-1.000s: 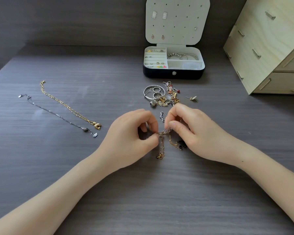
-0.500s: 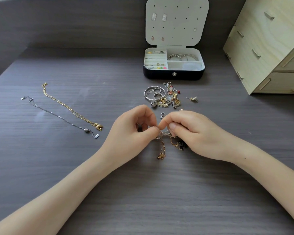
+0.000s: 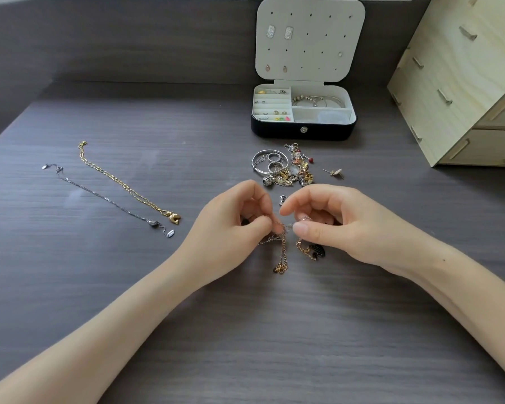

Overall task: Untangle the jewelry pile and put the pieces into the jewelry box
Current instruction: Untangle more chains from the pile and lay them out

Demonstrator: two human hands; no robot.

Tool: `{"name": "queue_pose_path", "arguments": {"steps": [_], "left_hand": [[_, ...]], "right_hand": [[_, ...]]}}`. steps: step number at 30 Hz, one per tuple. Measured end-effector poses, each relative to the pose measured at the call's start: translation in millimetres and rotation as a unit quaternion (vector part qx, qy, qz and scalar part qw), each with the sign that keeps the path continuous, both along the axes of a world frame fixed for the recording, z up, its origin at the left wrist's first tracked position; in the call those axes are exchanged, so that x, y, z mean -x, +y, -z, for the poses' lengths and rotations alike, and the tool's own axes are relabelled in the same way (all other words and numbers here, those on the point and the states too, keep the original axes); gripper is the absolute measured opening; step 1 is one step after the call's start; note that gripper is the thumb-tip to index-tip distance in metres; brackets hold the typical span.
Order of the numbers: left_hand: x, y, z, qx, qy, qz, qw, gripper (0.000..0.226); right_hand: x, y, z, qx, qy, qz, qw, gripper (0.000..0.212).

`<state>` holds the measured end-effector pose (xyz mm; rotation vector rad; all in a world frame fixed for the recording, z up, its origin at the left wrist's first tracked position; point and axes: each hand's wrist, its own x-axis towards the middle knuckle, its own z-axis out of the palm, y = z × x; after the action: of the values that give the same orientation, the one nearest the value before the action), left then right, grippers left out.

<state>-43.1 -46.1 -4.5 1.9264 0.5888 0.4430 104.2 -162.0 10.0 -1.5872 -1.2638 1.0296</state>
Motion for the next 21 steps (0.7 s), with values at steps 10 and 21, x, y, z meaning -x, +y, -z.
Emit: {"name": "queue_pose_path", "arguments": {"steps": [10, 21], "left_hand": [[-4.4, 1.1, 2.9, 0.068, -0.017, -0.01, 0.998, 0.011], [-2.3, -1.0, -3.2, 0.04, -0.007, 0.011, 0.999, 0.02]], "right_hand": [[6.1, -0.4, 4.4, -0.044, -0.23, 0.042, 0.971, 0.016], [8.7, 2.0, 5.9, -0.056, -0.169, 0.08, 0.981, 0.012]]}}
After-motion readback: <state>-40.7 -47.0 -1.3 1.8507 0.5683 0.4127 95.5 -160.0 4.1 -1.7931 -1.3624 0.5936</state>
